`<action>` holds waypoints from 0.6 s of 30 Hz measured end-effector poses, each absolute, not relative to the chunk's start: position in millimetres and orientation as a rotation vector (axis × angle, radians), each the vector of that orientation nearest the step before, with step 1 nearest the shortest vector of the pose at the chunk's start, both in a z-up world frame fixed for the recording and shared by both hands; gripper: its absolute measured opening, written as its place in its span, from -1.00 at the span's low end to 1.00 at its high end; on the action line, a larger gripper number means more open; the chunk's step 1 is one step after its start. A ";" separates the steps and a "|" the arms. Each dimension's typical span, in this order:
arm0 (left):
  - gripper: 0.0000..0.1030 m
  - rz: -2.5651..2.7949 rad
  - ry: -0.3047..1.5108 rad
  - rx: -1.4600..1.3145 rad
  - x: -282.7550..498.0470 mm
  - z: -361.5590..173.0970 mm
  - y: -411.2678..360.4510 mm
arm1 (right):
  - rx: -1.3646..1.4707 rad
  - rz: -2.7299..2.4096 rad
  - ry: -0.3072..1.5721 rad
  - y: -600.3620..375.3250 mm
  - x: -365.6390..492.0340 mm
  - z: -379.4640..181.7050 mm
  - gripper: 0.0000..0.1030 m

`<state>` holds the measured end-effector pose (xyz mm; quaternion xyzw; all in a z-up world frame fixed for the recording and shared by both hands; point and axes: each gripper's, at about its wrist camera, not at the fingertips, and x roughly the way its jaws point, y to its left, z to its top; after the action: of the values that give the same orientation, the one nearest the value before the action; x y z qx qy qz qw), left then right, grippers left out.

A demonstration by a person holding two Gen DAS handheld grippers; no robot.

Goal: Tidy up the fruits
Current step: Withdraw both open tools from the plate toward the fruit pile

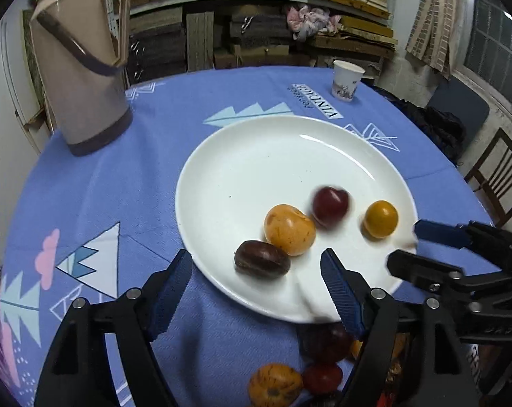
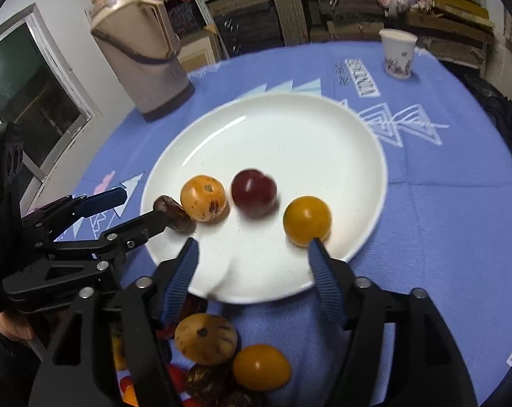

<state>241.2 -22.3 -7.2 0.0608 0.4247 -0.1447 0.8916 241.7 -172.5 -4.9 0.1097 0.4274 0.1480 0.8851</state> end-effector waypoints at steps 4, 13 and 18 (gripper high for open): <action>0.53 -0.309 0.860 0.119 223.9 2.9 -14.8 | 0.241 0.309 0.856 -182.7 217.9 6.4 0.56; 0.58 -0.322 0.850 0.083 162.9 11.8 5.1 | 0.217 0.308 0.840 -190.1 152.7 10.9 0.84; 0.62 -0.302 0.859 0.082 132.5 7.7 13.1 | 0.188 0.302 0.865 -182.9 124.7 3.3 0.85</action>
<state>132.5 13.1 7.7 0.0393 0.4147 -0.1458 0.8973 124.7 -182.9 3.3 0.0907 0.4169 0.1455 0.8926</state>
